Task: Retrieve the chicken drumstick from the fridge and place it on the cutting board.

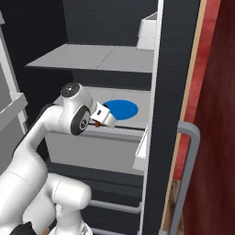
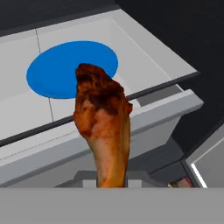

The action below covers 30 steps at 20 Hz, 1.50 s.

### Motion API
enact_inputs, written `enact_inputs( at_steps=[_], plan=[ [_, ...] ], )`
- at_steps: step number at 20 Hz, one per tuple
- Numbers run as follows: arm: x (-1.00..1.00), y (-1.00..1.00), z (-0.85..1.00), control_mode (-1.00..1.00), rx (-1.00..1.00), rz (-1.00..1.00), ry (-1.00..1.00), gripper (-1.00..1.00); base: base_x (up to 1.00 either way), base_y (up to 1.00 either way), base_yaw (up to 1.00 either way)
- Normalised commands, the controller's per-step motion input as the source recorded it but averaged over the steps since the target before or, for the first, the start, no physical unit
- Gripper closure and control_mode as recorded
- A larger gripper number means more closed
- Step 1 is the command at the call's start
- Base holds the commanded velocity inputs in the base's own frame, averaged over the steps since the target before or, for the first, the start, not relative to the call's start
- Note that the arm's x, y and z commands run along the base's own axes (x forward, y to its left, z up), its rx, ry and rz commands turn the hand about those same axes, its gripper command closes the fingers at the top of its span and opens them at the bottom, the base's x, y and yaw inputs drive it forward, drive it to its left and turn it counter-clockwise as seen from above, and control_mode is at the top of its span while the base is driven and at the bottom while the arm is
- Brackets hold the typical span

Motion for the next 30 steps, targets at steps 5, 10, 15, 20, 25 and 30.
enact_inputs(
  at_steps=[5,10,15,20,25,30],
  plan=[
    [-0.66,0.08,0.05,-1.0,0.0,0.01,0.09,1.0,0.0,0.0,0.0],
    [-0.75,0.04,0.31,-1.0,0.01,0.02,0.07,1.0,0.0,0.0,0.0],
    [-0.53,0.24,0.26,-1.0,0.0,0.02,0.09,1.0,0.0,0.0,0.0],
    [-0.52,0.31,0.08,-1.0,0.0,0.01,0.05,1.0,0.0,0.0,0.0],
    [-0.51,0.15,0.01,-1.0,0.0,0.0,0.0,1.0,0.0,0.0,0.0],
    [-0.41,0.04,0.17,-1.0,0.03,0.04,0.0,1.0,0.0,0.0,0.0]
  ],
)
